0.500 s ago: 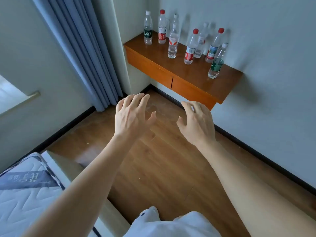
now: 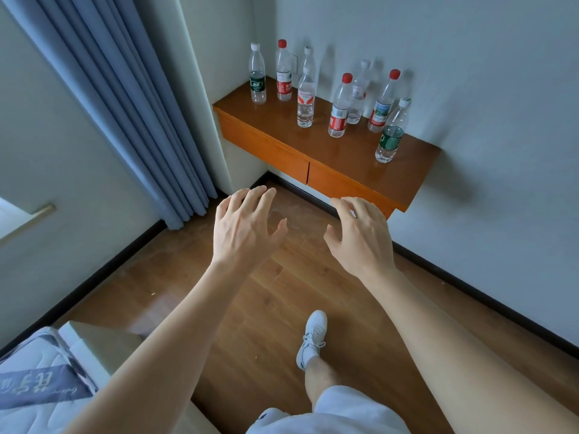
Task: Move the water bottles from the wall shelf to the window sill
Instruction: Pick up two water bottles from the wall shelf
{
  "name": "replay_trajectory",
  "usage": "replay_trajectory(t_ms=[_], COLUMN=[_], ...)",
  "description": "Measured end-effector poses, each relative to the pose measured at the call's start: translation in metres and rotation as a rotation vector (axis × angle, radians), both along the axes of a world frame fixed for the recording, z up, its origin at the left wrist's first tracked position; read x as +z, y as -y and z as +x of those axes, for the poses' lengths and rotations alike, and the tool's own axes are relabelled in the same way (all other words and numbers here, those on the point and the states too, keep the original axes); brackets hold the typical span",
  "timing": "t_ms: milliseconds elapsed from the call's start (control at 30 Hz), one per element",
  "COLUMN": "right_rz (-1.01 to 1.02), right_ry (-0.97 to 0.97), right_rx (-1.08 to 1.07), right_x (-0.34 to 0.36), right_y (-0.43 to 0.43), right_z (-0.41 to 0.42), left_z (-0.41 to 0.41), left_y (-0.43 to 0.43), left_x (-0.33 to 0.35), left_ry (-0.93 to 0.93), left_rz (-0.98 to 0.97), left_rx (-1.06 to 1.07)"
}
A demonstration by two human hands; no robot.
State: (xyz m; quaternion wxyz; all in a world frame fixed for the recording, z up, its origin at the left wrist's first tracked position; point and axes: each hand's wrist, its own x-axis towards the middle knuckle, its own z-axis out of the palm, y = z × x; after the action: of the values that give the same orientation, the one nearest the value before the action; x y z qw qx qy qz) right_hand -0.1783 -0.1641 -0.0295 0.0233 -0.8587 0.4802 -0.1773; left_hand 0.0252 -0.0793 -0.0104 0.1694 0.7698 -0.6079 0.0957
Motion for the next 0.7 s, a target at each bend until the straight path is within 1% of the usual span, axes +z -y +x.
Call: replay_trajectory(t_ms=[167,500,700], right_rz=[0.011,0.032,0.020], right_ry=[0.006,0.030,0.061], right_rx=[-0.030,-0.112,-0.191], right_x=[-0.010,-0.012,-0.007], right_y=[0.063,0.228,0.299], right_z=[0.002,-0.011,-0.017], left_z=[0.006,-0.003,-0.008], left_y=[0.069,0.246,0.326], left_x=[-0.008,-0.008,-0.005], left_ry=[-0.020,-0.046,-0.061], left_rz=[0.027,0.105,0.153], left_rx=[-0.020,-0.050,-0.071])
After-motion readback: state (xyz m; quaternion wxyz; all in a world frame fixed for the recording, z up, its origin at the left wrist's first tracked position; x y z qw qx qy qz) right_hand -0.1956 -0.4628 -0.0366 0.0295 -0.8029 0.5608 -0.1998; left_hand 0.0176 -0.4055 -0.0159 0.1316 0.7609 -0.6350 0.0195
